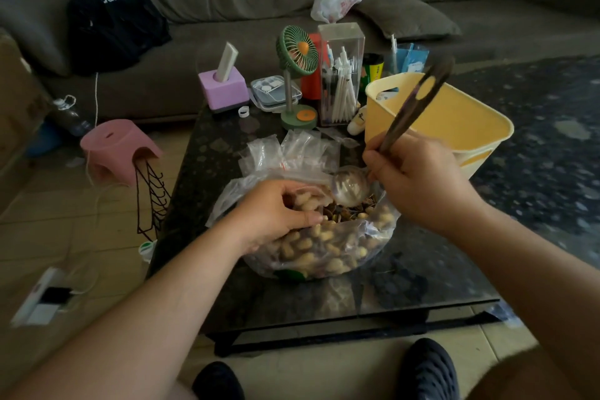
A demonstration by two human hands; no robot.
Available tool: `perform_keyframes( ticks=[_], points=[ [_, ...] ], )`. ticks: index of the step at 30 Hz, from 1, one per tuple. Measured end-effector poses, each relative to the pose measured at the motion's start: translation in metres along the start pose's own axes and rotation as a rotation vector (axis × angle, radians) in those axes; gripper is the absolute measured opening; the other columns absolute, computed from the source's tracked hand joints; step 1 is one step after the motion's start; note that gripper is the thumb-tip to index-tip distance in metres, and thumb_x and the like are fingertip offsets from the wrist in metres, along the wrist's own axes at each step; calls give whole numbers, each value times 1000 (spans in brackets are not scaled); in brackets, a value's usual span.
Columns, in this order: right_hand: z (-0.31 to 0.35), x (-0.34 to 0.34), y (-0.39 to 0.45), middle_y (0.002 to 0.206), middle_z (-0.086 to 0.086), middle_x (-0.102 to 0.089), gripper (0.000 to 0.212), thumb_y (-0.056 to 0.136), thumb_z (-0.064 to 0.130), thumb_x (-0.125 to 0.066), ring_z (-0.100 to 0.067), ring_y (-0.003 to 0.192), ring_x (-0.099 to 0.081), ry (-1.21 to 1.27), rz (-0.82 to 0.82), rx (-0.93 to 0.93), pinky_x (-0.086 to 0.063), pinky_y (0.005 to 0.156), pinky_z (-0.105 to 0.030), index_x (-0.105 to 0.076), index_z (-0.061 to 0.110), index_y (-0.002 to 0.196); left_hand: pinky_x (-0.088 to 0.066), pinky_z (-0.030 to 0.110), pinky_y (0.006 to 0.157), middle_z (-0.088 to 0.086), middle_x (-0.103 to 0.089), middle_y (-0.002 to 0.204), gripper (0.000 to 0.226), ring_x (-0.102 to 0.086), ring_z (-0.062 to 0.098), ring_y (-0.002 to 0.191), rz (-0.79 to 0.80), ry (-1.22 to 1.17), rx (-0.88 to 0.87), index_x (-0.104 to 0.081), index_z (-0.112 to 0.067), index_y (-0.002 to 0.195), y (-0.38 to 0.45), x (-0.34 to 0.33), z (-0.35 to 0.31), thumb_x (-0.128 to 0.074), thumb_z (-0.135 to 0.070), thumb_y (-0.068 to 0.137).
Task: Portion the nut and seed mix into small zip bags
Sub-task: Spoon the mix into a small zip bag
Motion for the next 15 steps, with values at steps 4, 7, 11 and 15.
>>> perform_keyframes(
  ticks=[4,7,11,15],
  points=[
    [-11,-18,0,86,16,-63,15,103,29,-60,-10,80,-61,-81,141,-47,-40,66,-14,-72,20,100,-54,41,108,-22,-76,115,48,-69,4,112,71,128,13,-74,-48,120,-2,6,0,-92,-28,81],
    [-9,-29,-1,87,12,-65,18,103,34,-58,-15,81,-61,-114,208,-24,-44,71,-29,-71,21,101,-56,42,103,-22,-75,112,34,-69,4,109,-46,83,-15,-74,-50,114,-3,13,-6,-87,-35,86],
    [-1,-40,-3,86,2,-66,27,104,38,-54,-20,79,-61,-181,286,32,-49,75,-37,-66,15,98,-60,45,100,-8,-79,111,26,-74,14,108,-110,-198,26,-74,-38,114,-6,14,-8,-81,-26,92],
    [0,-46,-5,79,0,-61,27,107,36,-49,-22,74,-59,-169,333,9,-51,74,-45,-59,15,93,-65,45,88,13,-72,126,14,-72,29,112,-103,-489,204,-70,-24,117,-12,6,-2,-66,-20,104]
  ],
)
Point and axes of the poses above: each hand's wrist, its own y-axis towards the middle knuckle, its own x-axis out of the back of the hand, z = x × y, the point moved 9 cm from there along y, towards the middle knuckle
